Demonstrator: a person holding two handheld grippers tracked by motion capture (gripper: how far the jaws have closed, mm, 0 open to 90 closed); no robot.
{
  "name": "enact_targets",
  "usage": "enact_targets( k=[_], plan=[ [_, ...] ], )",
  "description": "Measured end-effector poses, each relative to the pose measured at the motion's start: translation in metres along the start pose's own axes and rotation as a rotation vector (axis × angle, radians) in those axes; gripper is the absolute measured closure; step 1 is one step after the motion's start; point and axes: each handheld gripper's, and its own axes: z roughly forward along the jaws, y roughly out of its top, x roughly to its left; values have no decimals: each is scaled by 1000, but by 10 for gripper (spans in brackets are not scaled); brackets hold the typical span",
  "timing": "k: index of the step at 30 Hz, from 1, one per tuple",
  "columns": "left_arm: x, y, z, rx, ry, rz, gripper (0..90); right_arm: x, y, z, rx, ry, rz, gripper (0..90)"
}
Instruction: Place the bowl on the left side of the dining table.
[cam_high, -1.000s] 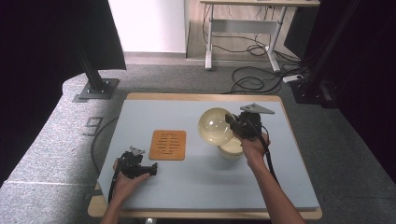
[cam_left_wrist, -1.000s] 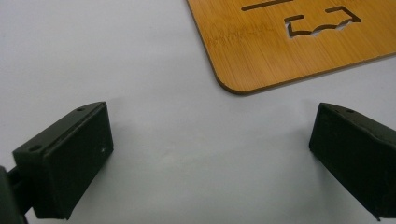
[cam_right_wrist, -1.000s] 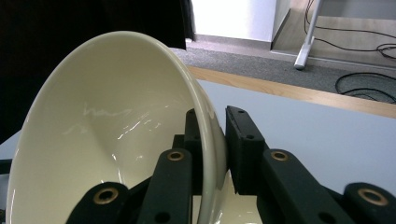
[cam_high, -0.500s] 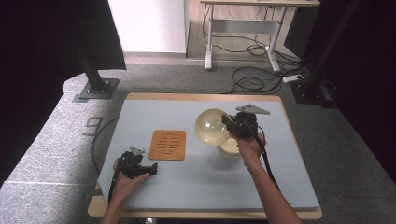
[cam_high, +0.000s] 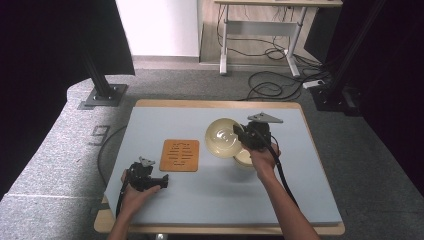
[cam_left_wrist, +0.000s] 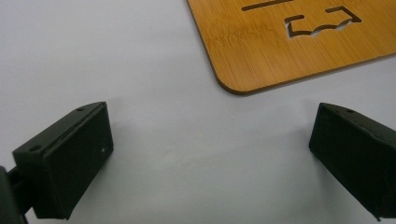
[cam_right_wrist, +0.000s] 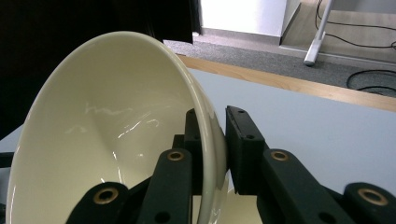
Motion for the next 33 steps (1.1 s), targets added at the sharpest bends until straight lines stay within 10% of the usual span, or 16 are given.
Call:
enact_targets(
  k=[33],
  plan=[
    [0,0,0,1,0,0,0,13,0,19,24,14,-8,792]
  ],
)
